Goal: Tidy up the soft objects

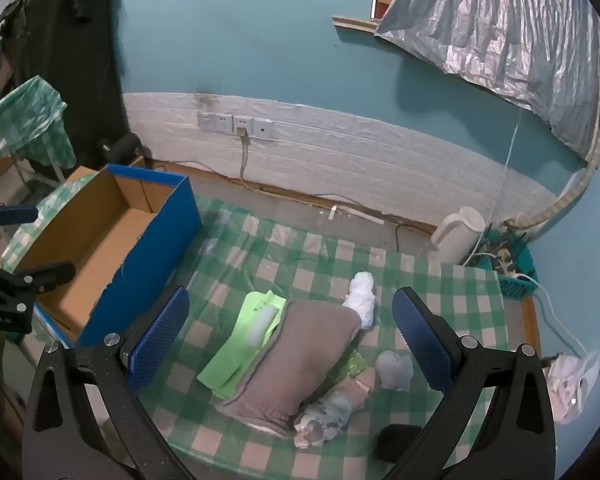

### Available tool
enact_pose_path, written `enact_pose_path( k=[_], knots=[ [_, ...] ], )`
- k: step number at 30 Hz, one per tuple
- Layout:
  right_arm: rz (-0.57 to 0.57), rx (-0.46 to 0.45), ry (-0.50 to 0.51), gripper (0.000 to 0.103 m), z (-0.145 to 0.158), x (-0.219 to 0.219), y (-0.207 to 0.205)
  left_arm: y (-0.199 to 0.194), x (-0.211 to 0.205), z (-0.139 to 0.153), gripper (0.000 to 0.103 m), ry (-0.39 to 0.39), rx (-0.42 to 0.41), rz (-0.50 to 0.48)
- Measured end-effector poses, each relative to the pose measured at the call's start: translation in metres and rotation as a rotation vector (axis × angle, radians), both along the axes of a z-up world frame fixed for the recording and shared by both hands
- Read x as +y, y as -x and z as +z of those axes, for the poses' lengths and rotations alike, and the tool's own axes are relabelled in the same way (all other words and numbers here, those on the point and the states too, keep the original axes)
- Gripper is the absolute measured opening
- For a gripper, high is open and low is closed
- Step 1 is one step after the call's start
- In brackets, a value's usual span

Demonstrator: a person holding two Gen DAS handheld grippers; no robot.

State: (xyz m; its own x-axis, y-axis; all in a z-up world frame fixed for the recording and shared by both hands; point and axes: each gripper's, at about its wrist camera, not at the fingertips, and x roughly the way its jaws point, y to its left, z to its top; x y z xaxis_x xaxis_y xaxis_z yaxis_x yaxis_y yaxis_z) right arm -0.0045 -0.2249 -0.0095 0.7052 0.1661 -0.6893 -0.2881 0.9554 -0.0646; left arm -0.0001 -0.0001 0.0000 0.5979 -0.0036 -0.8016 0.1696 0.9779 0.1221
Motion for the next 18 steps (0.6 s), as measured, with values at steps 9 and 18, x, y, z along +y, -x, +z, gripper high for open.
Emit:
enact_pose_path(
  k=[9, 18],
  knots=[
    [-0.006, 0.013, 0.004, 0.102, -0.0022, -0.0007, -0.0005, 0.0037, -0.0031, 0.0004, 0.099, 0.026, 0.002, -0.005],
    [-0.001, 0.006, 0.016, 0.102, -0.0031, 0.0004, -0.0003, 0.0027, -0.0026, 0.0017, 0.099, 0.035, 0.008, -0.011]
  ],
)
